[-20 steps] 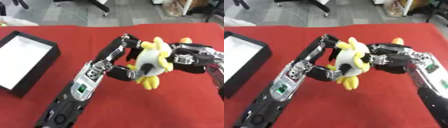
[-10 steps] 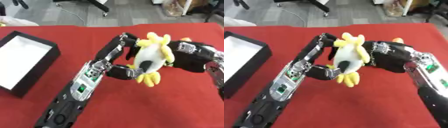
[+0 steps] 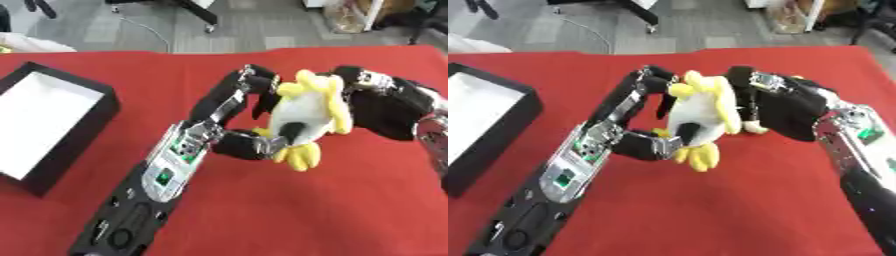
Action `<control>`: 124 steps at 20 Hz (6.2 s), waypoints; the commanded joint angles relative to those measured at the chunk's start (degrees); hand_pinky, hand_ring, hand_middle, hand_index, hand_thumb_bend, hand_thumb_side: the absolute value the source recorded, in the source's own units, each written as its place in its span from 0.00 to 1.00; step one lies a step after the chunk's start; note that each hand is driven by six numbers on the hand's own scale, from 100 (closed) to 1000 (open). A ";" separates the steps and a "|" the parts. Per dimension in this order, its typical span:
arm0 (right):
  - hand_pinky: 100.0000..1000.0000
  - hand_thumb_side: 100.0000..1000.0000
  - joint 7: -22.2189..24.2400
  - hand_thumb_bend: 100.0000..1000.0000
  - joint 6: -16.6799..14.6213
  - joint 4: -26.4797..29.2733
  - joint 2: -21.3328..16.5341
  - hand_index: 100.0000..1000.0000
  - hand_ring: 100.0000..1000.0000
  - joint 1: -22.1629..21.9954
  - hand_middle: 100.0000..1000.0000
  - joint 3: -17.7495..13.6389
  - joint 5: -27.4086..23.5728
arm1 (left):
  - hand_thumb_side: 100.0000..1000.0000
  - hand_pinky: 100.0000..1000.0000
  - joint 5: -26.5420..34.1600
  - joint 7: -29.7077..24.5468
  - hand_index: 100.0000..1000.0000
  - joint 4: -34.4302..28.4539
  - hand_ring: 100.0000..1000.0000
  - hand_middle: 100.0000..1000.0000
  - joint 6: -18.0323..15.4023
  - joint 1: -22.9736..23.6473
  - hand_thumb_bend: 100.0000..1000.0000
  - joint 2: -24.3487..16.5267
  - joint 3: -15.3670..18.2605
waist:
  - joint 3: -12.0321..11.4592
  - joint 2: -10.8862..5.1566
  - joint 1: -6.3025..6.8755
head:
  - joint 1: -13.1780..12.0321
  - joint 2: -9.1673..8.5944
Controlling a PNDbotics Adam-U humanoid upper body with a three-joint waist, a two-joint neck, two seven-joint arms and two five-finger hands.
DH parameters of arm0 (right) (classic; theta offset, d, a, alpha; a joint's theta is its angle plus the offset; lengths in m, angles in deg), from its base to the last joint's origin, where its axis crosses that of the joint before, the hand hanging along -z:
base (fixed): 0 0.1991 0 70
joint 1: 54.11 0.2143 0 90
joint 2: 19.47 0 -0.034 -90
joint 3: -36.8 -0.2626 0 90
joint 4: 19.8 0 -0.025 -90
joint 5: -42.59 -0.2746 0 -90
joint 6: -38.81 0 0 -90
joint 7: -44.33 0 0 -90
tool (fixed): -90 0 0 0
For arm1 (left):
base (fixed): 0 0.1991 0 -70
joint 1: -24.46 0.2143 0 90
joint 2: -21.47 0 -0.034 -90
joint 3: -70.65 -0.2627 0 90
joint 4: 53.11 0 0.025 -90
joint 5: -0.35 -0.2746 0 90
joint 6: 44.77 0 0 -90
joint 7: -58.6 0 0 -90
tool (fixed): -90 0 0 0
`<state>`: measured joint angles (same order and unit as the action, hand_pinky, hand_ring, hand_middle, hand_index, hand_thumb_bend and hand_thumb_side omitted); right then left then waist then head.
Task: Pick up the objects with one hand, pass them to the other hand, and then place them into the box on the other side of the table.
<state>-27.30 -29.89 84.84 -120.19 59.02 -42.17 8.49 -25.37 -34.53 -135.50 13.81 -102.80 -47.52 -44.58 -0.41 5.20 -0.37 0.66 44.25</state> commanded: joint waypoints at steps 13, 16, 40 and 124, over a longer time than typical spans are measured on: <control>0.70 0.58 -15.83 0.06 -7.71 9.87 0.04 0.79 0.74 -2.97 0.73 -10.26 -4.50 | 0.19 0.24 -5.69 7.01 0.42 -1.54 0.10 0.23 4.73 3.06 0.14 -6.50 7.74 | 1.59 -1.13 0.23 | -3.56 -0.13; 0.70 0.57 -15.49 0.05 -11.29 9.94 -0.07 0.79 0.74 -4.35 0.73 -12.36 -3.70 | 0.19 0.24 -5.55 9.38 0.42 -3.10 0.10 0.23 7.94 4.44 0.15 -10.22 11.11 | 2.12 -1.38 0.61 | -4.58 -0.13; 0.71 0.55 -5.17 0.00 -15.04 9.95 3.44 0.78 0.74 -12.60 0.73 -15.22 4.64 | 0.42 0.49 -33.13 10.28 0.55 3.98 0.30 0.38 32.45 21.54 0.22 -40.71 35.60 | 2.79 -2.88 3.26 | -12.93 -0.13; 0.81 0.56 0.03 0.19 -32.98 -24.74 -15.04 0.94 0.90 -1.90 0.94 -4.82 49.87 | 0.63 0.40 16.99 6.15 0.79 -32.20 0.45 0.56 25.73 17.30 0.57 -9.14 27.69 | -8.98 0.27 5.26 | 8.03 -0.13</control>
<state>-27.51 -62.82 60.02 -133.64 56.09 -46.66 58.03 -8.72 -28.13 -166.59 39.66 -84.50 -56.45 -16.77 -9.49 5.36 4.39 8.38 44.26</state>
